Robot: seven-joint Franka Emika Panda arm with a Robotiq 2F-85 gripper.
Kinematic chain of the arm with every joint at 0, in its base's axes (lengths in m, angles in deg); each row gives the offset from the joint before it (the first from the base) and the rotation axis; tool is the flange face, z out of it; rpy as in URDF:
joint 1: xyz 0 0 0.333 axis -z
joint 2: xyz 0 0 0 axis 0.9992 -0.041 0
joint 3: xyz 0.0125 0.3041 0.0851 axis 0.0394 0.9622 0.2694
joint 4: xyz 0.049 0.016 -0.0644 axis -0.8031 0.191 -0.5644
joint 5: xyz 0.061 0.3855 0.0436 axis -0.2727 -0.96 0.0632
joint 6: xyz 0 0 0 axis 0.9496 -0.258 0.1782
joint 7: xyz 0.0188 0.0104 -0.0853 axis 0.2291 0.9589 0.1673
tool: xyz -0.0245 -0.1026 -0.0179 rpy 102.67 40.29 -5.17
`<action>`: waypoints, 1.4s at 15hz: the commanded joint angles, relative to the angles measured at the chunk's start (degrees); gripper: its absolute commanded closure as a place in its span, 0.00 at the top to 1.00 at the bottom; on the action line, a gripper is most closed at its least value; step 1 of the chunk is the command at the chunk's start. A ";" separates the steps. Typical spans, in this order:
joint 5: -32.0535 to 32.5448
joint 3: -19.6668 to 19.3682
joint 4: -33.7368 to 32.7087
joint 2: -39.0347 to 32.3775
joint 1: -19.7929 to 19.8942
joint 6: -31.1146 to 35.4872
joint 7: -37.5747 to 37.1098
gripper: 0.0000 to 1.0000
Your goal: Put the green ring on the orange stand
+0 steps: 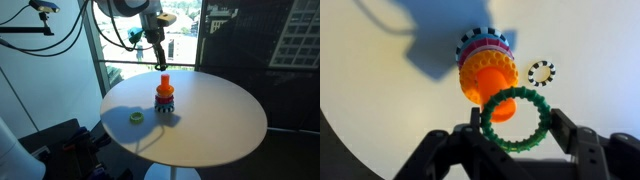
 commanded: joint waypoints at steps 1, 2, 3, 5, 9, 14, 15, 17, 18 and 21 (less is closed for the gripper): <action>0.04 0.31 -3.57 -2.49 0.48 -1.76 -2.28 0.45; 0.16 0.23 -3.92 -2.98 0.43 -1.70 -2.70 0.45; 0.33 0.15 -4.27 -3.47 0.40 -1.87 -3.13 0.45; 0.70 -0.04 -4.88 -4.49 0.33 -1.97 -3.95 0.45; 0.98 -0.42 -5.62 -6.42 0.05 -2.30 -4.75 0.45; 1.21 -0.77 -6.35 -8.00 -0.30 -2.75 -5.28 0.45; 1.46 -0.84 -6.44 -8.26 -0.36 -2.88 -5.49 0.45; 1.70 -0.92 -6.64 -8.73 -0.45 -3.23 -5.76 0.45; 1.89 -0.94 -6.76 -8.89 -0.49 -3.52 -5.94 0.45; 2.07 -0.93 -7.36 -9.44 -0.67 -5.00 -6.07 0.45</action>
